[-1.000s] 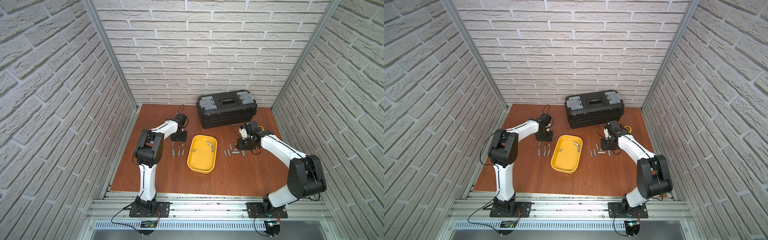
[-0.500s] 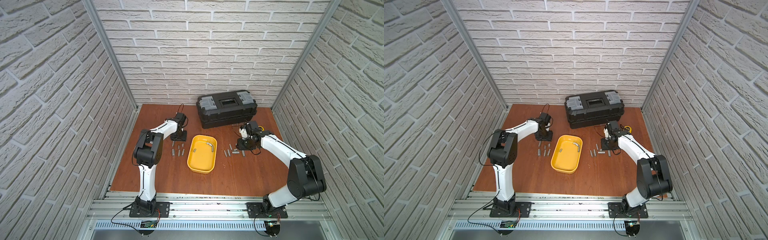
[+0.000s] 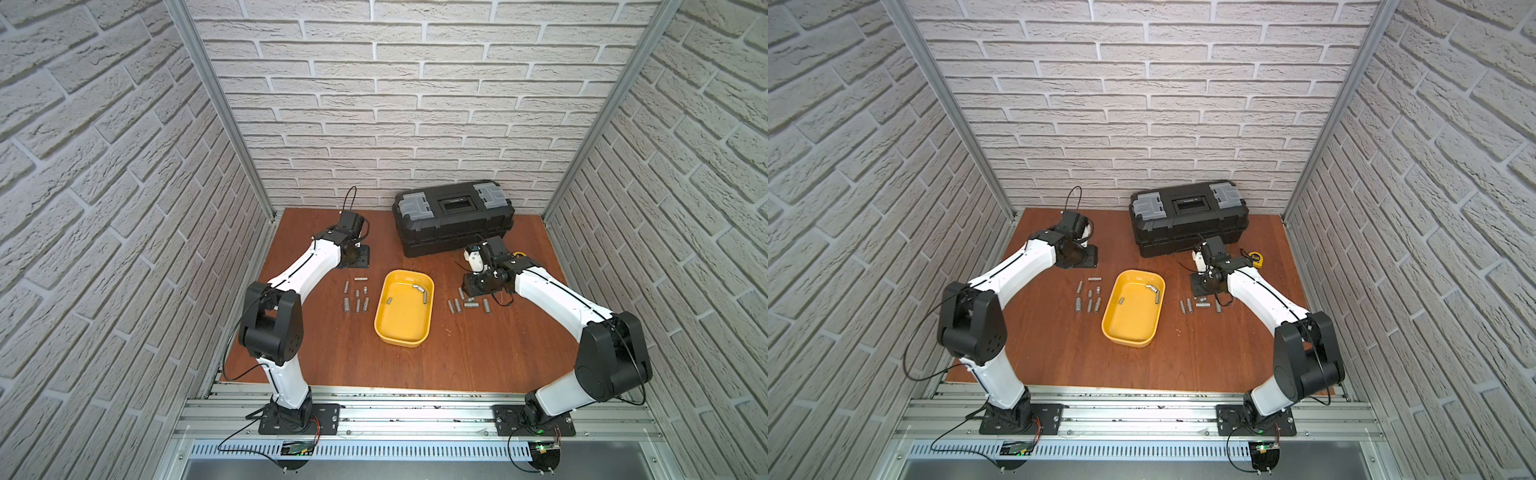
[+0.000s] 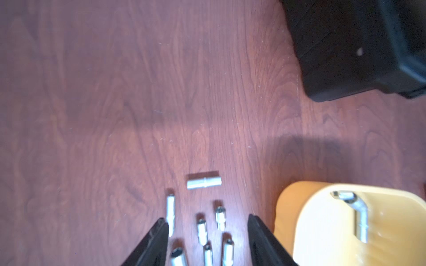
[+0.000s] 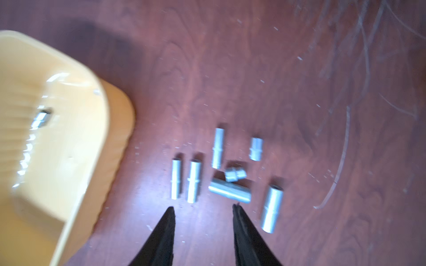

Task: Take out the socket from the storage box
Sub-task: Place the socket head at the center of the board.

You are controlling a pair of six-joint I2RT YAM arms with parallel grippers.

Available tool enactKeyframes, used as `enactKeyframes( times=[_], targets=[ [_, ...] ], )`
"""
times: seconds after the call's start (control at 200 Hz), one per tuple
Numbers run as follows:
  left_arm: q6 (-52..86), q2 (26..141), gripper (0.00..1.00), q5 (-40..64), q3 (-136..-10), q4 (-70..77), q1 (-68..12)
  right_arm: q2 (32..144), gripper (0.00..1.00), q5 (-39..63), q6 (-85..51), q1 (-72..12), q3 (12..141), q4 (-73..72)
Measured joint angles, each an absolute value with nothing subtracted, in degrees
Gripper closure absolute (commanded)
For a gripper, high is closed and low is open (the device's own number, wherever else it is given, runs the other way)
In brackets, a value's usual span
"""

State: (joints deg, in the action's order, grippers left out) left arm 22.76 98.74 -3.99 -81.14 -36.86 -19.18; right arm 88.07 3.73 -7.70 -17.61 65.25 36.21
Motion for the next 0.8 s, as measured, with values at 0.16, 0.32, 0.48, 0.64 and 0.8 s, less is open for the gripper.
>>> enactKeyframes(
  times=[0.16, 0.32, 0.48, 0.64, 0.8],
  targets=[
    [25.9, 91.0, 0.41, -6.6, -72.9, -35.2, -18.9, 89.3, 0.57, 4.6, -6.6, -24.9, 69.1, 34.2],
    [27.7, 85.8, 0.4, -8.9, -66.2, -33.5, -18.9, 94.8, 0.57, 5.0, -6.6, -30.8, 73.7, 30.7],
    [29.1, 81.0, 0.39, -10.2, -61.2, -32.4, -18.6, 101.8, 0.57, 5.1, -6.6, -35.3, 75.5, 27.8],
    [30.1, 78.0, 0.38, -11.4, -58.5, -31.4, -18.2, 106.6, 0.57, 5.7, -6.4, -38.2, 76.6, 26.1],
    [30.8, 74.5, 0.37, -12.7, -55.8, -31.4, -17.6, 110.7, 0.57, 6.4, -5.5, -39.5, 77.6, 23.3]
  ],
)
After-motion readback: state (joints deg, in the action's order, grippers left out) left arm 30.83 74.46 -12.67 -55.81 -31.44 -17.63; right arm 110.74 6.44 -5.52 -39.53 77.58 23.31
